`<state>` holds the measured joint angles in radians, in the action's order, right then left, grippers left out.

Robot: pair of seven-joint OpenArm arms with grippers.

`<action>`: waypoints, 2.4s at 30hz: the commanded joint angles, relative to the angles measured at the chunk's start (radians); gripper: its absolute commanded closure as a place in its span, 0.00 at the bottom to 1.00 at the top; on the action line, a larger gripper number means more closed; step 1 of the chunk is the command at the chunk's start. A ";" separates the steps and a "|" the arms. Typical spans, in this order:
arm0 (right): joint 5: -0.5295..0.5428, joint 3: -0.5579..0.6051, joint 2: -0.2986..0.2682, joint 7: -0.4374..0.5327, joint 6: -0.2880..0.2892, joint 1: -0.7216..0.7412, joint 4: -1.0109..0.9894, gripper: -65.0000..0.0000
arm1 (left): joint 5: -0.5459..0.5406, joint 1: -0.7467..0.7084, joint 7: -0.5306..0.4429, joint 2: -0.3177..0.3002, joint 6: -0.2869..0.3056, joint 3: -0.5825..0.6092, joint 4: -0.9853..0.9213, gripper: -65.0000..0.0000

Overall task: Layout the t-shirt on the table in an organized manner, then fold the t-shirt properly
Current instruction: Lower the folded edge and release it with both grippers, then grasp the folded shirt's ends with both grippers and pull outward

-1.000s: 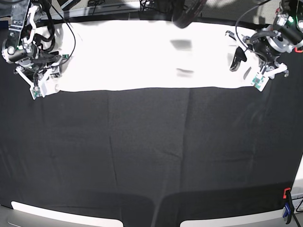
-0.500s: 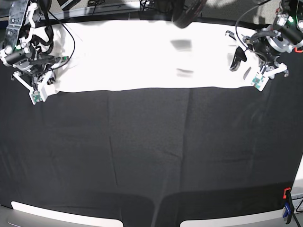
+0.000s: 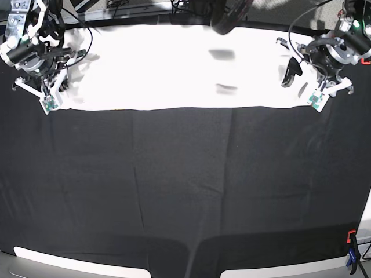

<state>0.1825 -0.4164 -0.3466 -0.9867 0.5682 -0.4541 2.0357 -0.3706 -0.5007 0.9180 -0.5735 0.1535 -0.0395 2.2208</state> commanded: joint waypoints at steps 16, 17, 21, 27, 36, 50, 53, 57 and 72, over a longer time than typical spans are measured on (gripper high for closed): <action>-0.057 -0.010 -0.015 -0.013 0.000 0.002 0.018 1.00 | 0.121 -0.081 -0.047 -0.009 0.063 -0.006 -0.188 0.63; -0.056 -0.010 -0.017 -0.013 0.000 0.002 0.018 1.00 | 0.130 -0.081 -0.036 -0.009 0.062 -0.006 -0.186 0.63; -0.047 -0.010 -0.019 -0.016 -0.001 0.002 0.018 0.98 | 0.132 -0.081 -0.011 -0.009 0.063 -0.006 -0.142 0.63; 0.012 -0.010 -0.019 0.003 0.018 0.002 0.021 0.58 | 0.134 -0.081 -0.002 -0.009 0.063 -0.006 0.019 0.63; 0.402 -0.099 -0.018 0.169 0.071 0.011 0.120 0.59 | 0.135 -0.060 -0.172 -0.009 0.064 -0.006 0.038 0.63; 0.240 0.263 0.157 0.177 0.078 0.010 0.063 0.59 | 0.100 0.085 -0.130 -0.009 0.064 -0.006 -0.326 0.63; 0.148 0.338 0.184 0.177 0.062 0.010 -0.002 0.59 | 0.100 0.085 -0.108 -0.009 0.064 -0.006 -0.326 0.63; 0.074 0.392 0.186 0.183 0.060 0.010 -0.071 0.59 | 0.101 0.085 -0.106 -0.009 0.064 -0.006 -0.326 0.63; 0.048 0.233 0.096 0.146 0.060 -0.023 -0.119 0.59 | 0.215 0.085 -0.098 -0.060 0.047 -0.007 -0.341 0.63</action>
<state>0.2195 -0.1806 -0.2459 -0.8597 0.6285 -0.4789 1.9015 -0.1596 -0.4206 0.8364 -0.6197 0.2031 -0.0395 1.8599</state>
